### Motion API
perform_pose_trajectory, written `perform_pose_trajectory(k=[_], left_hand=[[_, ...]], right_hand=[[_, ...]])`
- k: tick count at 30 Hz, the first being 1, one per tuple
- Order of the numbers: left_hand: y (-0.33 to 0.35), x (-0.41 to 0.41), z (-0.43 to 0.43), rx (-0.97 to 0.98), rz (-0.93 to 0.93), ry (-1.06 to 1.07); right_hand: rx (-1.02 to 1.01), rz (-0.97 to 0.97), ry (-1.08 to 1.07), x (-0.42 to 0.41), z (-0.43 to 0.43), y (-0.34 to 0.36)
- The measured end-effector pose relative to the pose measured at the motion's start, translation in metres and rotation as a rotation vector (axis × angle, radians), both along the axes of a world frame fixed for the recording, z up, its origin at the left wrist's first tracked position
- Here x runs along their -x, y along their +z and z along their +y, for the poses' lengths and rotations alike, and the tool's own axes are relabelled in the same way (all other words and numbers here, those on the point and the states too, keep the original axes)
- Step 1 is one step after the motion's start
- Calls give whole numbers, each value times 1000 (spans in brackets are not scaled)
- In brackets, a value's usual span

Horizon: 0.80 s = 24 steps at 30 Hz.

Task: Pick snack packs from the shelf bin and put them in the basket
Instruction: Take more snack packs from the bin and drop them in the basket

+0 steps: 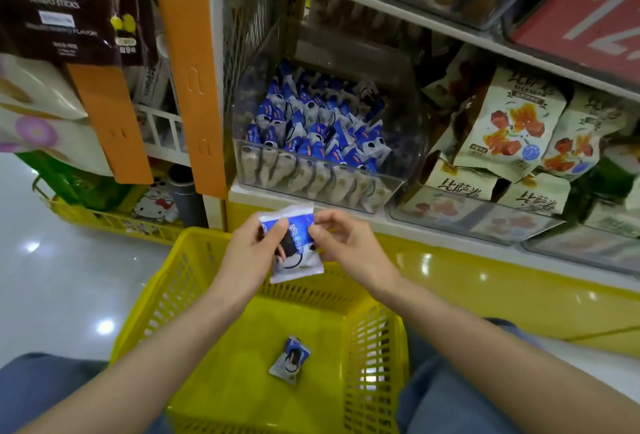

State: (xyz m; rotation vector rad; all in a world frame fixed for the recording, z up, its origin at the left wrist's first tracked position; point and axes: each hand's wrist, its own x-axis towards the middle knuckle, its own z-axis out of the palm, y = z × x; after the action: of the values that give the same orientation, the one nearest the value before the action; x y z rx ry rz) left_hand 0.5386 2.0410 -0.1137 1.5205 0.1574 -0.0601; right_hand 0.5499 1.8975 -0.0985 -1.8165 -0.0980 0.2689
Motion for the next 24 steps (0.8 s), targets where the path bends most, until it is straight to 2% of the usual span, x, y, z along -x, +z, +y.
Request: perform_pose_trajectory(k=[3, 7, 9, 13, 17, 19, 21, 24], left_hand=[[-14, 4, 2, -71, 52, -43], [-24, 11, -2, -123, 43, -68], [-27, 14, -5, -105, 59, -85], [-32, 19, -2, -103, 93, -87], [-31, 20, -3, 48, 235, -115], [-29, 20, -6, 114, 273, -130], [-27, 19, -9, 164, 298, -147], [-25, 21, -9, 150, 347, -211]], right_hand=[[22, 20, 13, 4, 5, -19], [-98, 40, -115, 11, 7, -34], [-92, 69, -128, 14, 6, -39], [85, -48, 16, 21, 5, -44], [379, -342, -5, 23, -2, -43], [440, -414, -23, 26, -4, -42], [356, -342, -113, 26, -4, -40], [84, -98, -308, 21, -5, -34]])
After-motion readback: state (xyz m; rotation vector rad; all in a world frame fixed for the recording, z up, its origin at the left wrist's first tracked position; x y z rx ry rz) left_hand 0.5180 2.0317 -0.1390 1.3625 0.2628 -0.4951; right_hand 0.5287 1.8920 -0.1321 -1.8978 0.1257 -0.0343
